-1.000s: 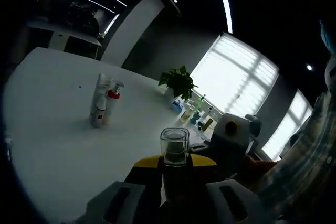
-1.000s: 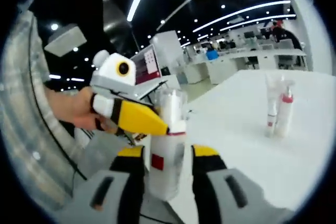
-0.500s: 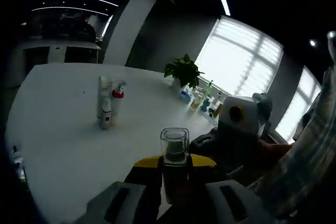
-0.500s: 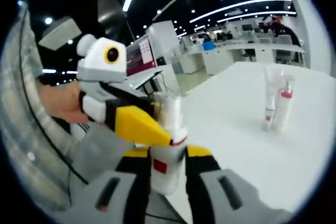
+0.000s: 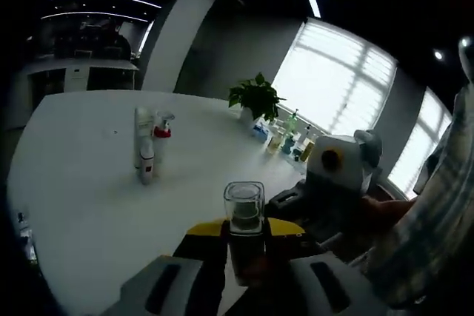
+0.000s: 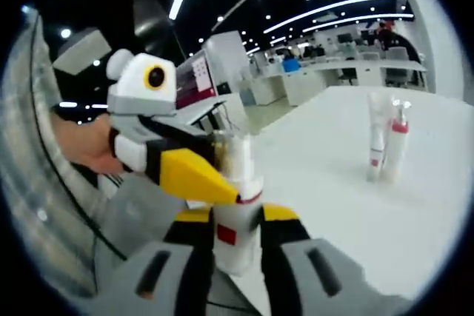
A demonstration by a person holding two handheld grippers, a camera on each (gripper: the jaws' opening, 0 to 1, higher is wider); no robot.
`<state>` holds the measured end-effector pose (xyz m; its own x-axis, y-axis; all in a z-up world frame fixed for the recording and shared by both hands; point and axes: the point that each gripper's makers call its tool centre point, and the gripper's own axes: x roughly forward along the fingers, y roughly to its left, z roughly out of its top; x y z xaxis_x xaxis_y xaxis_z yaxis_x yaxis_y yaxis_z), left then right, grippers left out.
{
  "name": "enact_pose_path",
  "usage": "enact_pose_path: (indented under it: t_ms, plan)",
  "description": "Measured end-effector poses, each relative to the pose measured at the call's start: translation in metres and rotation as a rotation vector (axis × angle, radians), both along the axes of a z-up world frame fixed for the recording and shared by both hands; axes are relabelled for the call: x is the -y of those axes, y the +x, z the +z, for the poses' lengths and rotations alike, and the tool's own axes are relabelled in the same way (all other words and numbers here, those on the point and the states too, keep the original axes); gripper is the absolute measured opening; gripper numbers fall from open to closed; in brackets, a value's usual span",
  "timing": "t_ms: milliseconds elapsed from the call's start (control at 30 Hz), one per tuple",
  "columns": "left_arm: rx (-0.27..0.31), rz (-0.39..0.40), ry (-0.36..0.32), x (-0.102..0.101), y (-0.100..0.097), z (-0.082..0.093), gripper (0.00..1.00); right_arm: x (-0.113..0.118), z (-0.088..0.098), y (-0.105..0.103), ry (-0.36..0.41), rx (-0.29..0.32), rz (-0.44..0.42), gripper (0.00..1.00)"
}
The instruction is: Arrange the skincare products in the storage area until every visible bottle or jar stands upright without overlapping.
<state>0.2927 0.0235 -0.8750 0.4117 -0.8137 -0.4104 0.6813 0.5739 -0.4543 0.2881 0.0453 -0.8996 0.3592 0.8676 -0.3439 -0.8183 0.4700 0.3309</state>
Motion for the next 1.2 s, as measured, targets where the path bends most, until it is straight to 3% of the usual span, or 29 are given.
enact_pose_path:
  t_ms: [300, 533, 833, 1033, 1200]
  plan:
    - [0.013, 0.086, 0.018, -0.024, 0.006, -0.002, 0.37, 0.014, -0.015, 0.018, -0.029, 0.006, -0.022, 0.21]
    - [-0.04, 0.184, 0.086, -0.054, -0.001, -0.027, 0.45, 0.041, -0.01, 0.06, -0.013, 0.045, -0.115, 0.21]
    - [-0.153, 0.258, 0.122, -0.062, -0.014, -0.053, 0.48, 0.066, -0.01, 0.119, -0.046, 0.159, -0.215, 0.22]
    - [-0.186, 0.254, 0.136, -0.061, -0.02, -0.06, 0.48, 0.076, -0.016, 0.147, -0.097, 0.278, -0.254, 0.22]
    - [-0.192, 0.261, 0.143, -0.065, -0.019, -0.06, 0.48, 0.082, -0.029, 0.165, -0.124, 0.315, -0.275, 0.22]
